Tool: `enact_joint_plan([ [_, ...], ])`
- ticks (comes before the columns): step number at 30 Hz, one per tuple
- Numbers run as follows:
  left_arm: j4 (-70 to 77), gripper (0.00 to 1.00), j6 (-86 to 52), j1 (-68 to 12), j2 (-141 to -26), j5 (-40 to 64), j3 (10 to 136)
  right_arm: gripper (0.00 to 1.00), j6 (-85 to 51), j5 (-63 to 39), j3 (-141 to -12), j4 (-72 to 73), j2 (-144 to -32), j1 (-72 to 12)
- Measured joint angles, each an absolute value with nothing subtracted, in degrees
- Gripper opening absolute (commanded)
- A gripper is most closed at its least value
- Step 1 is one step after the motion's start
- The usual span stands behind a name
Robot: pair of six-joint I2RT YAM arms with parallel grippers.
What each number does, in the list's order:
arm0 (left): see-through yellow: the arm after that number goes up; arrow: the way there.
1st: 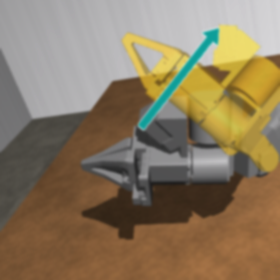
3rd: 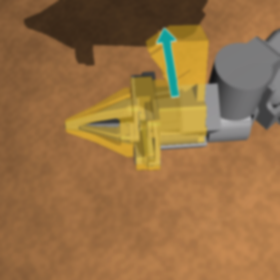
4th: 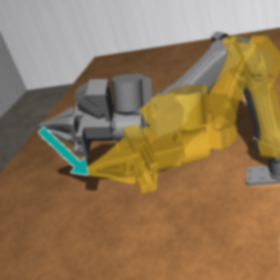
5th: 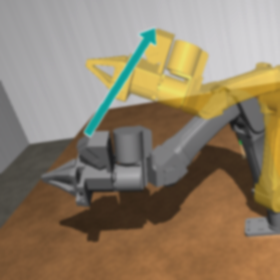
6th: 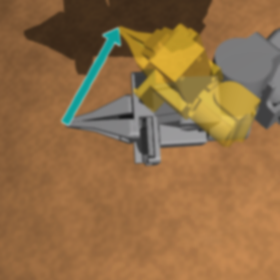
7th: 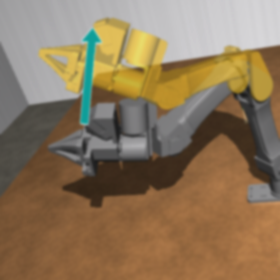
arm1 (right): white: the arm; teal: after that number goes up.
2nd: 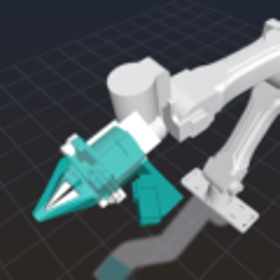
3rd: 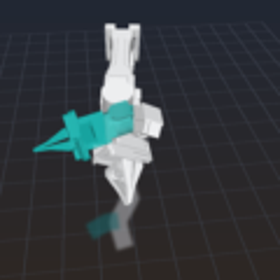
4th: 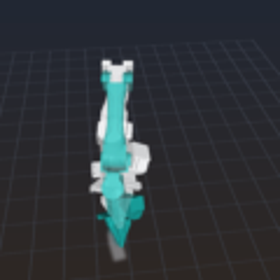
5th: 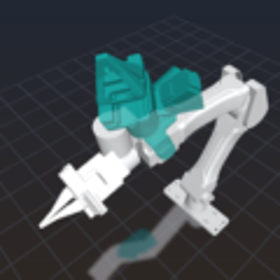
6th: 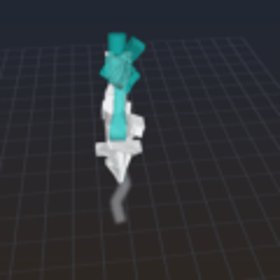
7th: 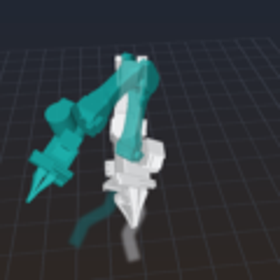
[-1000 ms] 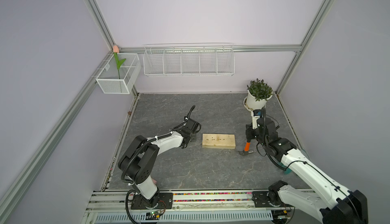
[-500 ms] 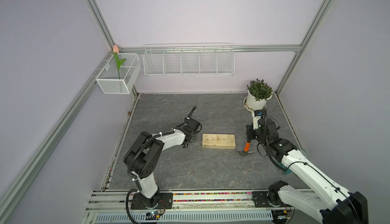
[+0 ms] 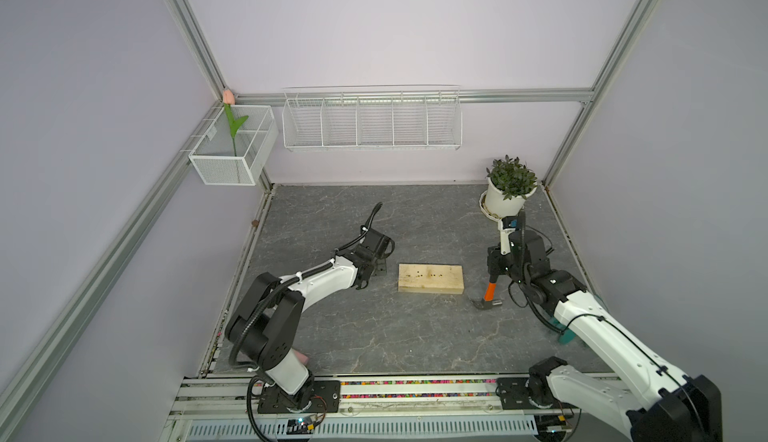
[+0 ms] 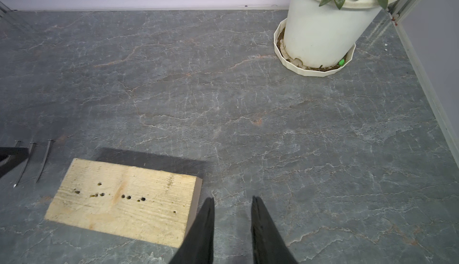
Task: Use a claw hammer to pull out a nail
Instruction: Place the hammer at the center of the board.
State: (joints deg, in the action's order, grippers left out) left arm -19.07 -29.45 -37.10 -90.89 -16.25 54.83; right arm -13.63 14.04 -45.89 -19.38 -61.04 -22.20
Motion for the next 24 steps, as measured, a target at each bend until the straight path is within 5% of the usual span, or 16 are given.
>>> enact_joint_plan([
  [7, -13.5, 0.8, -28.1, -37.1, -77.6, -16.2, 46.7, 0.07, -13.7, 13.8, -53.1, -21.5, -72.4, -20.7],
  [17, -10.3, 0.85, -26.4, -37.1, -69.9, -17.8, 39.5, 0.09, -13.3, 11.2, -59.3, -20.1, -90.5, -16.4],
  [24, -9.4, 0.86, -24.8, -37.1, -65.3, -19.8, 36.5, 0.27, -14.3, 9.4, -59.9, -20.1, -97.7, -14.6],
])
